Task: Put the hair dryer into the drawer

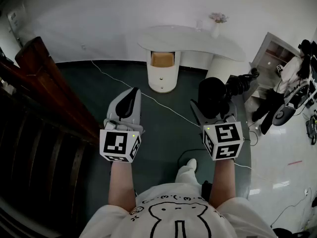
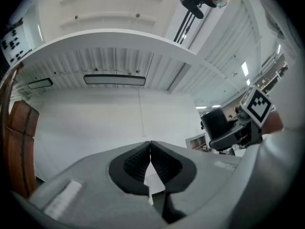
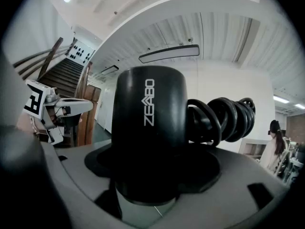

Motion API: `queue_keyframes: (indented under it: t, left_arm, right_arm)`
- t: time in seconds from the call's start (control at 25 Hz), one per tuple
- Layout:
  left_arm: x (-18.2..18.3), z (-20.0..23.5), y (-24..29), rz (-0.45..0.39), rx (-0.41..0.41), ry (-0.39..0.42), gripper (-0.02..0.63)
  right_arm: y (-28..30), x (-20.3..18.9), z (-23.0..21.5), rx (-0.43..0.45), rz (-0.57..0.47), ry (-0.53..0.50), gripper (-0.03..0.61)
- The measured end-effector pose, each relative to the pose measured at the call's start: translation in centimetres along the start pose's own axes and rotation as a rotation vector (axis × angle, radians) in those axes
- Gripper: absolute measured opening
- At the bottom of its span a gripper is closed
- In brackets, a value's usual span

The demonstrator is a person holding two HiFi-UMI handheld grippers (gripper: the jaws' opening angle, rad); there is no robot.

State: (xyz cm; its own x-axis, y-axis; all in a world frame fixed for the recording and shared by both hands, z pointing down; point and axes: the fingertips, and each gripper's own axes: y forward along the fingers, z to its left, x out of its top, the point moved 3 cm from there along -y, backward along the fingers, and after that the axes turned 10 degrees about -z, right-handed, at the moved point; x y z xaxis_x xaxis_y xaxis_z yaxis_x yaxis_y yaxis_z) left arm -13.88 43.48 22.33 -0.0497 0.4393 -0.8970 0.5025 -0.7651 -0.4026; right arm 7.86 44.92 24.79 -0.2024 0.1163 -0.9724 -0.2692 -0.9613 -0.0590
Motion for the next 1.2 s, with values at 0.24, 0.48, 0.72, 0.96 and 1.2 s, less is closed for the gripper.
queue_keyframes:
  t: [0.24, 0.48, 0.72, 0.96, 1.2]
  left_arm:
    - [0.7, 0.3, 0.1, -0.023, 0.017, 0.009, 0.017]
    - [0.3, -0.4, 0.4, -0.014, 0.014, 0.017, 0.017]
    - [-0.8, -1.2, 2.5, -0.004, 0.043, 0.032, 0.017]
    - [-3.8, -1.0, 8.1, 0.006, 0.087, 0.029, 0.017]
    - [-6.0, -1.6, 15.5, 0.016, 0.102, 0.062, 0.017]
  right_arm:
    - [-0.6, 0.3, 0.2, 0.008, -0.021, -0.027, 0.351]
    - [-0.9, -0.2, -0.7, 0.000, -0.019, -0.031, 0.351]
    - [0.6, -1.5, -2.9, 0.036, -0.031, -0.005, 0.351]
    - [4.9, -3.5, -6.2, 0.100, -0.037, 0.005, 0.351]
    - [11.0, -4.4, -10.8, 0.166, -0.046, 0.024, 0.351]
